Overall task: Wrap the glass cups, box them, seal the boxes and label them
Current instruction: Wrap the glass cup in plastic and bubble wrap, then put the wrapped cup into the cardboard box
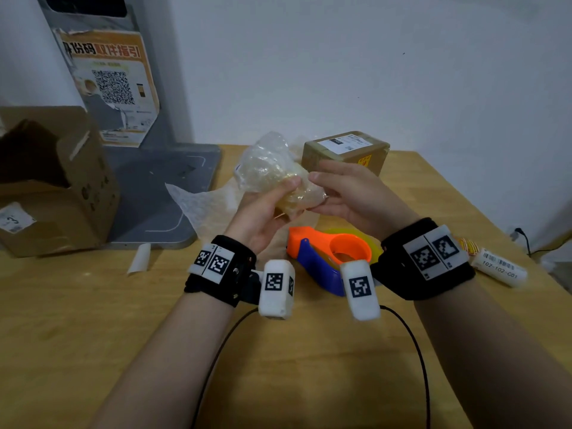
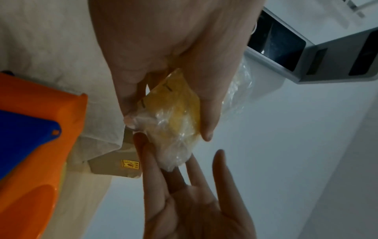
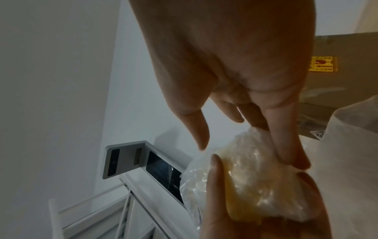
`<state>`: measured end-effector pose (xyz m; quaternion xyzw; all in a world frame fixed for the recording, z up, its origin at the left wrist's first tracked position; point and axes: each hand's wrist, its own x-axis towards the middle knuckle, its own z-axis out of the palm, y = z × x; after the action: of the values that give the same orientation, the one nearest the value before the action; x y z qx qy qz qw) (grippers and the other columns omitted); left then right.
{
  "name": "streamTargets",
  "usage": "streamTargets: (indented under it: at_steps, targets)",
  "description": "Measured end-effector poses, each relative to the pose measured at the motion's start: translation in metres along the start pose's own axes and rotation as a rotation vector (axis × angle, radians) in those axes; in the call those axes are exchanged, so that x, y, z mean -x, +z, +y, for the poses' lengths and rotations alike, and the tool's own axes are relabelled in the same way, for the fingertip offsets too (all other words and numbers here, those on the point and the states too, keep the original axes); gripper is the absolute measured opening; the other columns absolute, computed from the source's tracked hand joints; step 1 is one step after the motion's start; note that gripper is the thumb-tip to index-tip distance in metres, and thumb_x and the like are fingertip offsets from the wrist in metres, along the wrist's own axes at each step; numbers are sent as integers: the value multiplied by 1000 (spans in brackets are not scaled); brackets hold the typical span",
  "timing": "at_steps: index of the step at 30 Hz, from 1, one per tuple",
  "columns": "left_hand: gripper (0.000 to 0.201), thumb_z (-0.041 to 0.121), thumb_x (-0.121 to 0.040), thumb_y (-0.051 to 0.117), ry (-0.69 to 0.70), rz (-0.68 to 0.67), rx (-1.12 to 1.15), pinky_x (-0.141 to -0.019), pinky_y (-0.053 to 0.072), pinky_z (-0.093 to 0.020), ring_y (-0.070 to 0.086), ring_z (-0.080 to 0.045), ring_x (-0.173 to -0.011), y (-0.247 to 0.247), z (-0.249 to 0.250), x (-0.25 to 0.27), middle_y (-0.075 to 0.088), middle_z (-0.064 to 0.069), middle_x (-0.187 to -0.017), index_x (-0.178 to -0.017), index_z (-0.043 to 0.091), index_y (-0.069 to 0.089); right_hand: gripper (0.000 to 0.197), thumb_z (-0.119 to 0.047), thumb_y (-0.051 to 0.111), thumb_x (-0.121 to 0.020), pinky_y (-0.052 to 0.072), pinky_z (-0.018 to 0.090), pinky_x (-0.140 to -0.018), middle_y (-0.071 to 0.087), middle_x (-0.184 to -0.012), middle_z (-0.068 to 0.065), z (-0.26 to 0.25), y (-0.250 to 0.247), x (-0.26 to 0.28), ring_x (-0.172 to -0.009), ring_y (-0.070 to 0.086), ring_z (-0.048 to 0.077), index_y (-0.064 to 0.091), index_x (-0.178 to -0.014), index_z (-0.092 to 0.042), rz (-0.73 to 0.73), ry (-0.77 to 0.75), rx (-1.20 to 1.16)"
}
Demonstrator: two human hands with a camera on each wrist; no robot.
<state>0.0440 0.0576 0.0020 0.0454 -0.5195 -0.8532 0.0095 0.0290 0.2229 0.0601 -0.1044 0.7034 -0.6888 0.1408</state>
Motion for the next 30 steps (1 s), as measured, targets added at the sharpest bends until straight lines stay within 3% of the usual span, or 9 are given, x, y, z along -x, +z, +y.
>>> streamTargets:
  at_steps: [5,9,11,14,17,21,25,28,30]
  targets:
    - [39,14,-89,77,-11,-36,-167,-83,61,-43,74,-26,-96,2,-4,0,78,-9,-103,-125,4,67,66,1,74,-89,58,51,-97,75,-120,13,-5,-11,1,-108,74,31,52,-149,-14,-145,38,94]
    - [37,17,-89,77,15,-112,-303,-91,59,-50,70,-24,-87,2,1,8,77,-4,-88,-122,3,68,54,-1,75,-89,62,44,-89,76,-119,9,-9,-14,6,-109,74,25,62,-139,-15,-212,32,60]
    - [42,15,-88,78,26,-154,-393,-92,60,-51,71,-23,-94,1,8,11,77,-3,-95,-127,5,65,49,-4,77,-88,63,41,-85,76,-120,7,-9,-12,4,-108,74,24,65,-134,-15,-208,22,42]
    - [72,17,-74,82,23,-170,-492,-86,61,-44,70,-22,-111,4,25,13,71,-4,-124,-139,19,53,53,-3,82,-82,63,41,-84,76,-118,7,-6,-5,-5,-105,75,23,65,-131,-13,-143,-2,22]
    - [47,11,-82,70,14,-113,-442,-90,59,-51,67,-24,-106,11,48,24,70,-2,-115,-125,26,59,44,-2,79,-84,64,38,-77,78,-113,8,-6,5,-12,-101,76,24,65,-125,-10,-96,-17,-67]
    - [22,12,-92,61,8,149,-322,-87,59,-43,68,-25,-108,5,67,33,70,-2,-114,-110,20,69,45,-6,79,-86,64,39,-78,77,-115,8,-8,13,-18,-104,76,25,65,-129,-8,-78,-19,-133]
    - [14,28,-95,66,112,580,-87,-67,50,-31,62,-14,-82,-20,74,43,70,-5,-113,-104,17,67,52,-5,83,-83,63,36,-71,77,-116,9,-12,16,-16,-101,77,26,64,-131,-6,-48,-21,-149]
    - [43,52,-86,72,107,804,140,-67,51,-33,66,-19,-86,-57,80,54,68,-3,-101,-107,16,63,52,-6,84,-82,64,39,-75,77,-116,10,-14,18,-12,-102,76,26,65,-130,-6,-38,-31,-144]
    - [83,78,-61,69,77,928,236,-70,57,-38,70,-30,-90,-83,84,61,73,-5,-108,-118,18,65,50,-6,83,-83,64,41,-79,77,-115,10,-16,21,-10,-102,76,26,65,-129,-6,-41,-33,-139]
